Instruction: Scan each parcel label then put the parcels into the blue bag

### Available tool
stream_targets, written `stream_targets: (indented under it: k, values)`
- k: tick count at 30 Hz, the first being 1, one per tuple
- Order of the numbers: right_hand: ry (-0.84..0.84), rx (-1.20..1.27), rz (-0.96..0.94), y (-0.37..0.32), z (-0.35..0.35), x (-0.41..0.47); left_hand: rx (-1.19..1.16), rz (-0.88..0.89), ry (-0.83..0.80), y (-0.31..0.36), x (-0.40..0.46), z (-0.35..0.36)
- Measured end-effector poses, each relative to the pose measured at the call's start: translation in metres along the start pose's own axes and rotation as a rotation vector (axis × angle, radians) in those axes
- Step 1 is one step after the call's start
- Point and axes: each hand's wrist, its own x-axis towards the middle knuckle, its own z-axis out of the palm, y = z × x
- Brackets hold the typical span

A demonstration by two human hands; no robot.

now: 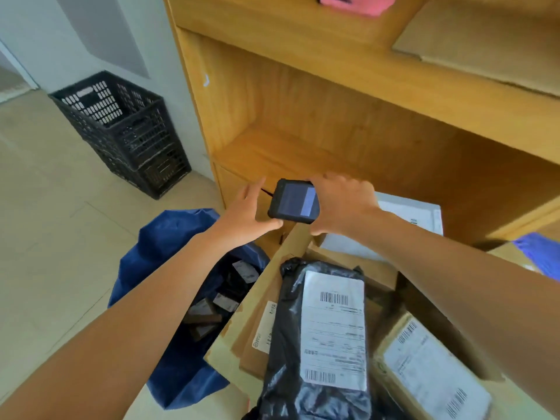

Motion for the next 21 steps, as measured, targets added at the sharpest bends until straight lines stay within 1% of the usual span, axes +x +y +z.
stream_targets:
  k: [2, 4, 7, 10, 13, 21]
  values:
    - [0.026, -0.017, 0.046, 0.026, -0.006, -0.017, 0.062, 0.054, -0.043, 0.03, 0.004, 0.004]
    - [0.048, -0.024, 0.092, 0.054, -0.012, -0.035, 0.062, 0.11, -0.093, 0.056, 0.008, 0.009]
    - [0.05, -0.036, 0.171, 0.092, -0.019, -0.063, 0.049, 0.166, -0.184, 0.088, 0.01, 0.02]
    - [0.041, -0.077, 0.254, 0.124, -0.022, -0.089, 0.095, 0.207, -0.261, 0.114, 0.011, 0.035]
    - [0.01, -0.109, 0.325, 0.149, -0.02, -0.114, 0.151, 0.256, -0.3, 0.133, 0.017, 0.053]
    - [-0.081, -0.172, 0.429, 0.192, -0.007, -0.16, 0.394, 0.332, -0.309, 0.152, 0.034, 0.091]
